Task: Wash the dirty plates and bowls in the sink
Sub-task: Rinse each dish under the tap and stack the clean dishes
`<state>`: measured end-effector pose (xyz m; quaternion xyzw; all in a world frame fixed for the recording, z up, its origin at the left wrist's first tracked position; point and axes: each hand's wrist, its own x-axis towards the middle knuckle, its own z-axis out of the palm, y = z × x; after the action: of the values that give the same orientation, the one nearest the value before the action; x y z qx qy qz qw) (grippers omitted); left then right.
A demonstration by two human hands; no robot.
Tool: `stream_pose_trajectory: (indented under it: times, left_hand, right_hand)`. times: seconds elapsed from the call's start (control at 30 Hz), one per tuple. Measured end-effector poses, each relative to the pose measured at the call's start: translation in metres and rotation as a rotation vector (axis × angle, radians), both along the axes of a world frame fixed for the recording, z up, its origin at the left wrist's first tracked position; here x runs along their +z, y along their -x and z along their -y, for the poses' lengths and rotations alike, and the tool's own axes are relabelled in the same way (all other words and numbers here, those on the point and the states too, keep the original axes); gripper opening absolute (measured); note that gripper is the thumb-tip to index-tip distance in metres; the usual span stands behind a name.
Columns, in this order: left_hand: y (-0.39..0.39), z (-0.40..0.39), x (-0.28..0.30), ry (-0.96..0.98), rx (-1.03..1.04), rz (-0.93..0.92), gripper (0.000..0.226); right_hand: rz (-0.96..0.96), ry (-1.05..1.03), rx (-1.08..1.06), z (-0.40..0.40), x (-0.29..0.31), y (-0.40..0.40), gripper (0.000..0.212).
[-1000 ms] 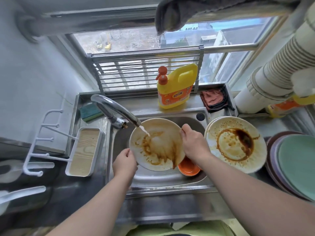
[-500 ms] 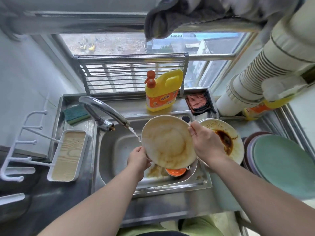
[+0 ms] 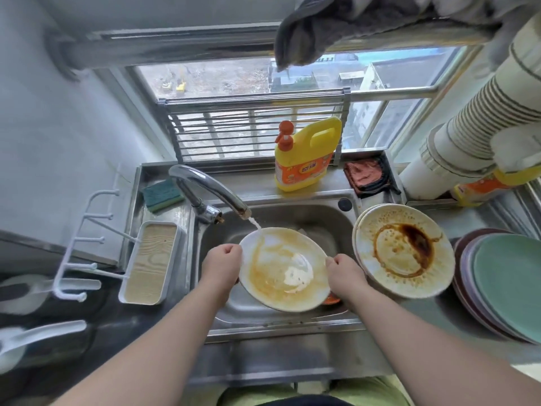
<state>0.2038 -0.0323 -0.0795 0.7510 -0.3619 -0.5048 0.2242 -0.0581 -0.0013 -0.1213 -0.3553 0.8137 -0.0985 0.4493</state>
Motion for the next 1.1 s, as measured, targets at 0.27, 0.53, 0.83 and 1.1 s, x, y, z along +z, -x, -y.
stream_pose_trajectory:
  times: [0.27,0.53,0.83,1.1]
  left_hand:
    - [-0.037,0.000,0.018,0.149,-0.019,0.214,0.031]
    - [-0.058,0.007,-0.020,0.040,0.554,-0.248,0.024]
    - [-0.035,0.010,-0.033,-0.154,0.795,-0.527,0.020]
    - [0.026,0.002,-0.026,-0.283,0.691,-0.475,0.020]
  right_hand:
    - [0.182,-0.024,0.005,0.013,-0.031,-0.056,0.028]
    - [0.101,0.090,0.166,0.037,0.000,-0.081,0.034]
    - [-0.042,0.251,0.284,0.040,0.019,-0.062,0.036]
    - [-0.178,0.389,0.229,0.040,0.040,-0.014,0.034]
